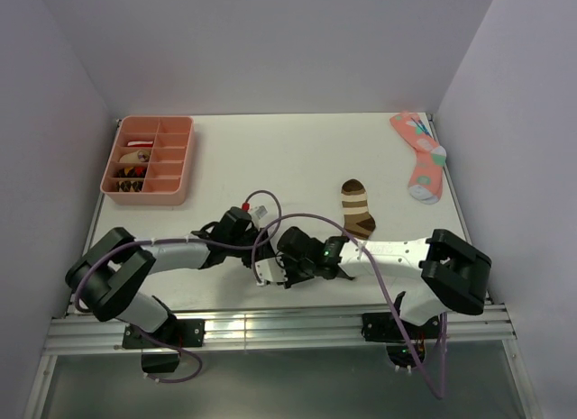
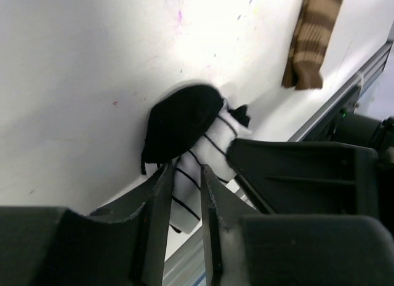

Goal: Roll the socks
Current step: Roll the sock at the center of the board.

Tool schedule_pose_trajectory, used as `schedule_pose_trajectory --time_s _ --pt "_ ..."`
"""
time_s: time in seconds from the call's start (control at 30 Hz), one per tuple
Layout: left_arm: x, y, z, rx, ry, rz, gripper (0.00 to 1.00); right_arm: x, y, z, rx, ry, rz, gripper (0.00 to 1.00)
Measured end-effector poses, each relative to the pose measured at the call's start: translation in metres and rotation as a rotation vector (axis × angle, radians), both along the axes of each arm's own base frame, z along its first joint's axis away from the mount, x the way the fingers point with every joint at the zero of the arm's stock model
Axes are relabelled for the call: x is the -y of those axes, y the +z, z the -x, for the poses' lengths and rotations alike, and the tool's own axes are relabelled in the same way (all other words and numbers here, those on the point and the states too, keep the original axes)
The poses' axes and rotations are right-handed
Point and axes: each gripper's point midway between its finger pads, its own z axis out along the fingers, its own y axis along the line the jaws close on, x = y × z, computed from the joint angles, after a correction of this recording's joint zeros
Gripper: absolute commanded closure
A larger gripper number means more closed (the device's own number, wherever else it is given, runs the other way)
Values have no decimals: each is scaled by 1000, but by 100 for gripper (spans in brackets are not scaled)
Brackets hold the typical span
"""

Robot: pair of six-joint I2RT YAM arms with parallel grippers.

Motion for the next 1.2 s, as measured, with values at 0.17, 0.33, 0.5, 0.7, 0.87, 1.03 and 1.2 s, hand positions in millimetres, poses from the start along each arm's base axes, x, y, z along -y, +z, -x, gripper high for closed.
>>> schedule_pose_trajectory --time_s 0.17,0.33,0.5,0.7,0.87,1.03,1.2 --pt "-9 18 -12 120 72 18 67 -2 0 -1 -72 -20 17 88" --pt "-19 31 -24 223 154 40 64 -1 0 -2 -135 -31 31 88" --pt "-41 29 -24 270 266 41 62 -2 1 -3 -210 -40 37 88" --pt "-67 33 -17 329 374 90 59 -1 1 -7 -328 -69 46 88" --pt "-76 39 -20 382 423 120 60 -2 0 -12 -446 -103 63 89" --pt "-80 38 -17 403 432 128 59 -2 1 -13 -554 -142 66 90" --pt "-70 39 -9 456 373 88 57 -3 0 -14 -602 -173 91 90"
